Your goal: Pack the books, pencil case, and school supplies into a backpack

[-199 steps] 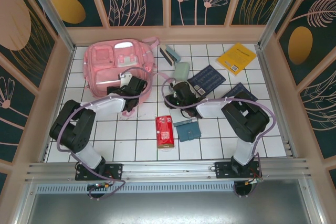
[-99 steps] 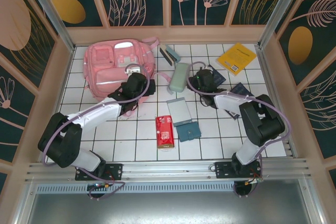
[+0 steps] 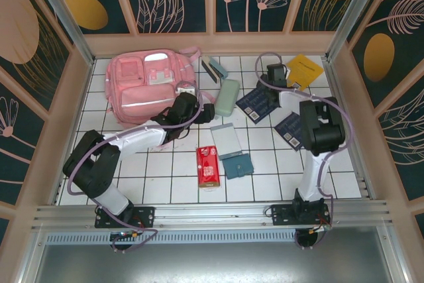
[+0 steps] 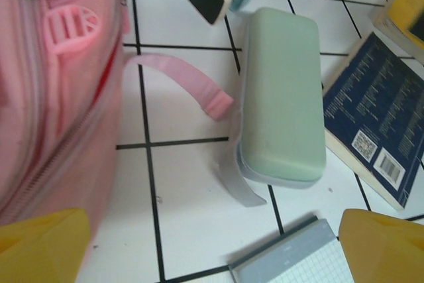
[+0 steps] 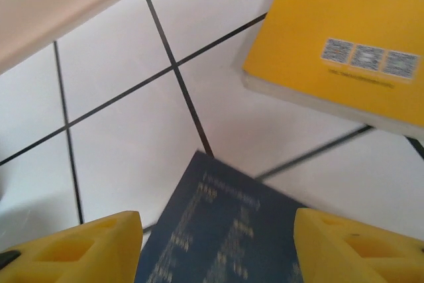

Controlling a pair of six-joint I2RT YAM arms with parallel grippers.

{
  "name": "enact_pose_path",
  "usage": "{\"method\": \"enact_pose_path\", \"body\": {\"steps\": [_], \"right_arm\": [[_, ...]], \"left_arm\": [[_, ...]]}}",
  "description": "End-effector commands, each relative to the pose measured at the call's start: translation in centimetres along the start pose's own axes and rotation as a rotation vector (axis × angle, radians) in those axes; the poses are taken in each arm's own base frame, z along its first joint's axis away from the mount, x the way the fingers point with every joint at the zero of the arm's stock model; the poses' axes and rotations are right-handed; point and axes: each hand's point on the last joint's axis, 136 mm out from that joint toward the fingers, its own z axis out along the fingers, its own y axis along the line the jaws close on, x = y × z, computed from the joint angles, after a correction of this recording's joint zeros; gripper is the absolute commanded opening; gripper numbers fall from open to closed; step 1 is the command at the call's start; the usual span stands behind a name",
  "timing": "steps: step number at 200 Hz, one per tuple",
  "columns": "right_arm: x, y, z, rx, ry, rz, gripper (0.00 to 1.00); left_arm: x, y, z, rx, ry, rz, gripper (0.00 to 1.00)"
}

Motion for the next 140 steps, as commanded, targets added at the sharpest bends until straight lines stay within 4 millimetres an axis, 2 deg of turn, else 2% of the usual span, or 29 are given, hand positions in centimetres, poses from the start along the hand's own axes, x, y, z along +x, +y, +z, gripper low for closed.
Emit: {"method": "enact_pose_path", "body": {"steps": [1,29,34,50,88,103,112,114,119,140], "right_arm": [[1.5,0.4,2.3,-0.014,0.11,-0.052,0.59],[3.6,1.4,3.7,-0.072,0.188,-0.068,0.57],[4.1,1.7,3.8,-0.09,0.205,-0.073,0.55],[5.9,2.7,3.6,-0.121,0.245,-0.098,0.53],[10.8,6.2,0.7,-0.199,0.293,-0.203,0.53],[12.0,7.1,-0.7,-0.221,0.293,-0.236,0.53],[12.2,7.6,-1.6,-0.233,0.281,-0.248,0.53],[12.2,7.7,-1.8,-0.237,0.278,-0.249,0.53],[12.1,7.9,-2.4,-0.246,0.271,-0.25,0.54],[10.1,7.9,-4.6,-0.249,0.208,-0.227,0.55]], "left_arm": [[-1.1,-1.7,0.1,0.064,-0.024,-0.03,0.96],[-0.4,-1.9,0.5,0.078,0.0,-0.027,0.96],[-1.5,-2.7,0.4,0.095,-0.02,-0.03,0.96],[-1.4,-2.9,0.6,0.099,-0.014,-0.03,0.96],[-1.0,-3.6,1.2,0.127,0.001,-0.028,0.96],[-0.8,-4.1,1.5,0.151,0.014,-0.028,0.96],[-1.1,-4.9,1.4,0.181,0.013,-0.027,0.94],[-0.4,-4.8,2.0,0.178,0.032,-0.024,0.93],[0.0,-5.0,2.3,0.189,0.042,-0.024,0.91],[0.5,-6.6,3.0,0.246,0.061,-0.029,0.84]]}}
